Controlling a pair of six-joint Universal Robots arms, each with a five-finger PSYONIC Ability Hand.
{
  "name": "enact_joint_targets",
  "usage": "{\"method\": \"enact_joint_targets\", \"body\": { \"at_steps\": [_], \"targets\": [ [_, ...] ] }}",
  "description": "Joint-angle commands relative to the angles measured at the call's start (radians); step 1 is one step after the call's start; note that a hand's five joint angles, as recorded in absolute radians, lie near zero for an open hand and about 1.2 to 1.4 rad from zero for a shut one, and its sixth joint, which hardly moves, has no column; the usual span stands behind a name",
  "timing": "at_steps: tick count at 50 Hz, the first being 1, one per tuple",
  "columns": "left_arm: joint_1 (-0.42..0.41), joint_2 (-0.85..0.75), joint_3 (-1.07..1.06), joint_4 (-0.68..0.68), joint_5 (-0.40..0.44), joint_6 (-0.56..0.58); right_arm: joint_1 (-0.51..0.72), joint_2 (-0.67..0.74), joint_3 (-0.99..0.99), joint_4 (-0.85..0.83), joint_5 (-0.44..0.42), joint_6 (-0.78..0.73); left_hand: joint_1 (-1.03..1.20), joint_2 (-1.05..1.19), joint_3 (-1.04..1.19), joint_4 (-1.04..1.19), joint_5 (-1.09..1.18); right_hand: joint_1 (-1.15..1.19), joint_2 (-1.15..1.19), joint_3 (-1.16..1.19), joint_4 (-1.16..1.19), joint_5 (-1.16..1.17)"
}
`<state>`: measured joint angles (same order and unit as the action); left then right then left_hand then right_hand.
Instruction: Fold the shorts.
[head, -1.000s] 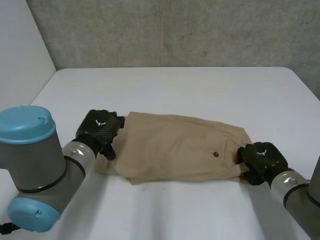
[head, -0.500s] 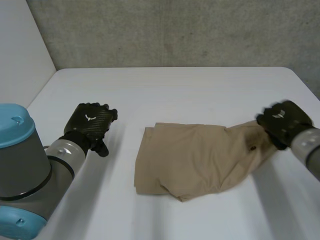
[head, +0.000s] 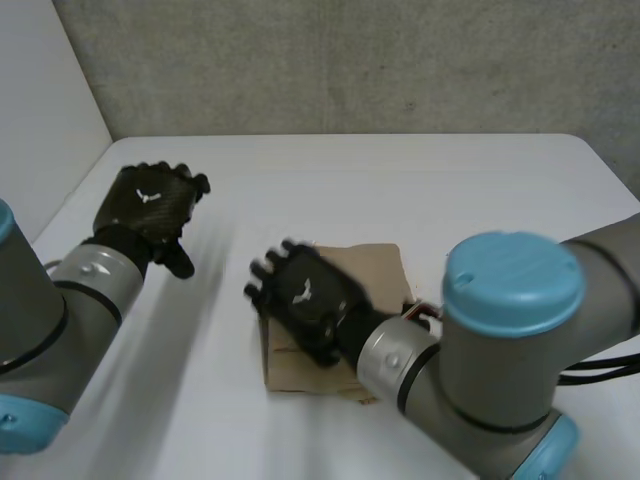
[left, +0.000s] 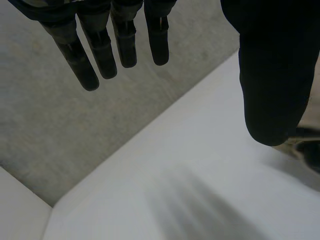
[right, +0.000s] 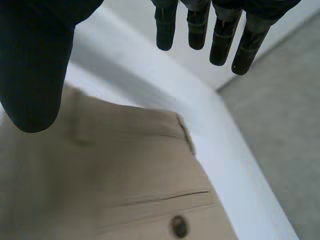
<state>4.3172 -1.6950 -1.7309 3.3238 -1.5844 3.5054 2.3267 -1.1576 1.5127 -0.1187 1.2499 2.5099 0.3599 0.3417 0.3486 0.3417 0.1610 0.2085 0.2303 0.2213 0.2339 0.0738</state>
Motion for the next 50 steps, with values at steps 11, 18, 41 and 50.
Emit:
{"method": "enact_joint_targets", "body": {
  "at_steps": [11, 18, 41, 50],
  "targets": [
    [-0.272, -0.311, 0.321, -0.096, -0.005, -0.180, -0.270, -0.093, -0.019, 0.106, 0.117, 0.465, -0.008, 0.010, 0.003, 0.010, 0.016, -0.034, -0.056, -0.047, -0.059, -0.074],
    [-0.315, -0.499, 0.395, -0.213, -0.207, -0.264, -0.273, 0.096, -0.063, 0.154, 0.115, 0.431, -0.035, -0.017, -0.023, -0.017, -0.010, -0.034, -0.056, -0.047, -0.059, -0.074],
    [-0.309, -0.142, 0.358, -0.222, -0.186, -0.269, -0.285, -0.146, -0.134, 0.108, 0.262, 0.394, -0.170, -0.152, -0.159, -0.152, -0.145, -0.034, -0.056, -0.047, -0.059, -0.074],
    [-0.059, 0.015, 0.502, -0.378, -0.152, -0.270, -0.364, -0.323, -0.233, 0.187, 0.523, 0.396, -0.179, -0.160, -0.167, -0.160, -0.154, -0.034, -0.056, -0.047, -0.059, -0.074]
  ]
}}
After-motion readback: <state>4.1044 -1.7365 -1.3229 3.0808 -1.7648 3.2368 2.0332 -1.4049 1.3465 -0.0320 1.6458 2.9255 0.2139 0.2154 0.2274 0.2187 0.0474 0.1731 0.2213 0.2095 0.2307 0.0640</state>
